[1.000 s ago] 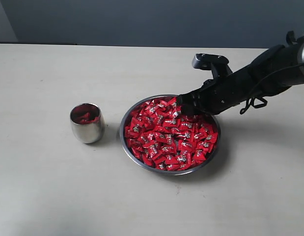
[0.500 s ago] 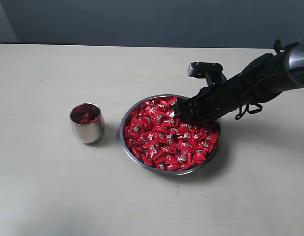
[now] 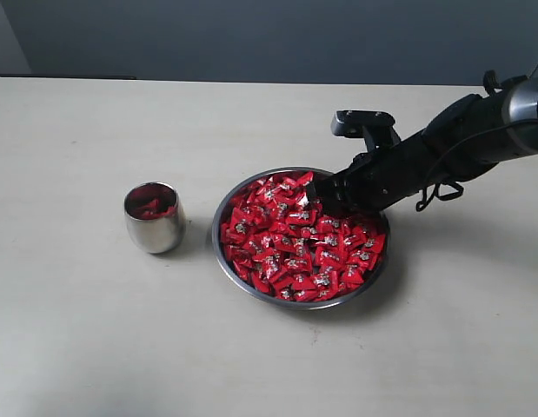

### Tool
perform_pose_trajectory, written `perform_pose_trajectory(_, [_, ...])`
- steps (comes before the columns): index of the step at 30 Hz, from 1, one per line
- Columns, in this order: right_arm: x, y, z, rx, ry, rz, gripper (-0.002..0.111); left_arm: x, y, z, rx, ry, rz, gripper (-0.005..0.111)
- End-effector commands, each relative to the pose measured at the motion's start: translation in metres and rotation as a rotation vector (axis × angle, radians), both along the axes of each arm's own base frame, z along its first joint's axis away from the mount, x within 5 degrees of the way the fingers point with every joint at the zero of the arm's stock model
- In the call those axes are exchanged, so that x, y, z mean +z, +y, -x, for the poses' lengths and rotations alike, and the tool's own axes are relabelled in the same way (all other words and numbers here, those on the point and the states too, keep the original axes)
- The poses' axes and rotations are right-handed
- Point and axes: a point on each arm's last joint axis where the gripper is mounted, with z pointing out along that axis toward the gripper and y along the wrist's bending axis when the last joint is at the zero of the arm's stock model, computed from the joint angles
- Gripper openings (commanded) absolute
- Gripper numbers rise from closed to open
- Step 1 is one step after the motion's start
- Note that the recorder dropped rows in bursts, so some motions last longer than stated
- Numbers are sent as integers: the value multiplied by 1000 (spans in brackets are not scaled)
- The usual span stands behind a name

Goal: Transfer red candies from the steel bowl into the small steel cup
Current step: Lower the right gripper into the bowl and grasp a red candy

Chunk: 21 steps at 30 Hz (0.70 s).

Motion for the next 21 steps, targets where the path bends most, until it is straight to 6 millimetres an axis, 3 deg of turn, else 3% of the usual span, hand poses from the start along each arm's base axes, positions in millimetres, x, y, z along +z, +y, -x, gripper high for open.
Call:
perform_pose_trajectory(1, [0, 0, 0, 22, -7, 12, -1, -1, 0, 0, 1, -3, 4, 0])
perform_pose_trajectory(5, [2, 0, 0, 29, -17, 15, -1, -1, 0, 0, 1, -3, 4, 0])
perform_pose_trajectory(21, [67, -3, 2, 28, -194, -41, -1, -1, 0, 0, 1, -3, 4, 0])
